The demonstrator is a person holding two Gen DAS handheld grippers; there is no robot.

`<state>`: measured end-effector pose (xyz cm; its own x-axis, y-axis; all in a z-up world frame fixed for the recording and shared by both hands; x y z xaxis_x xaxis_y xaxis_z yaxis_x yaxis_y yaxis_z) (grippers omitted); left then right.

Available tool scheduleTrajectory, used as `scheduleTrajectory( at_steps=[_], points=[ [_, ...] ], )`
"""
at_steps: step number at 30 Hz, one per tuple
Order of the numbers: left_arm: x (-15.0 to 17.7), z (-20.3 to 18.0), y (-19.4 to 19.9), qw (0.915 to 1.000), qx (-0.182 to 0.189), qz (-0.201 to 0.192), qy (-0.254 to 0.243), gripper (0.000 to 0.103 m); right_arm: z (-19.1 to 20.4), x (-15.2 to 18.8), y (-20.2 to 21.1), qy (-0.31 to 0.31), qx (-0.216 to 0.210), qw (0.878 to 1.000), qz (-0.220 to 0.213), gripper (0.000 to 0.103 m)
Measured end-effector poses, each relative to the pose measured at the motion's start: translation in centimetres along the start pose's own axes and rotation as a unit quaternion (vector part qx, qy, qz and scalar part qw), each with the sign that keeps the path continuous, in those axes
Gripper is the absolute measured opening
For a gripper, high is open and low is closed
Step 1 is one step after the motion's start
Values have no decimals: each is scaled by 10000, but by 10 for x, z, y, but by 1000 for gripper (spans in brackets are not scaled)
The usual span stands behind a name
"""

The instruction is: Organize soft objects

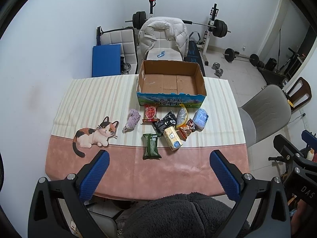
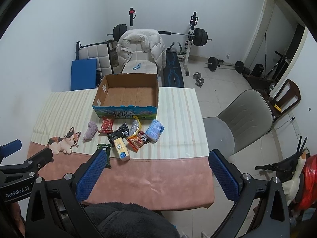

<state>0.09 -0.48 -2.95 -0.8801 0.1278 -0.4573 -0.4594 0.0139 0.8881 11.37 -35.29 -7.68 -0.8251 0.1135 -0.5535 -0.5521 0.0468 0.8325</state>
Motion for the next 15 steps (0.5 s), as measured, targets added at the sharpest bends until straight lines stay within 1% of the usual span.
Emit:
scheduleTrajectory(
  at_steps=[15],
  points=[
    [4,4,1,9999,-15,-89,58,103,2,-2,5,30,-42,10000,-44,103]
  ],
)
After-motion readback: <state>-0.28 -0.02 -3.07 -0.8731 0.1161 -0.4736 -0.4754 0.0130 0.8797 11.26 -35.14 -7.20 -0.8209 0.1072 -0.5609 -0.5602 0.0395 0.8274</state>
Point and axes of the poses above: each gripper's, at about its wrist camera, not at the fingertips, and y roughly against the way its jaws point, z to its left, x to its underside, the point moved 6 cm from there along -y, roughly the way its jaws point, and after that the axes turned 9 degrees about -y, right-handed, at the moved point
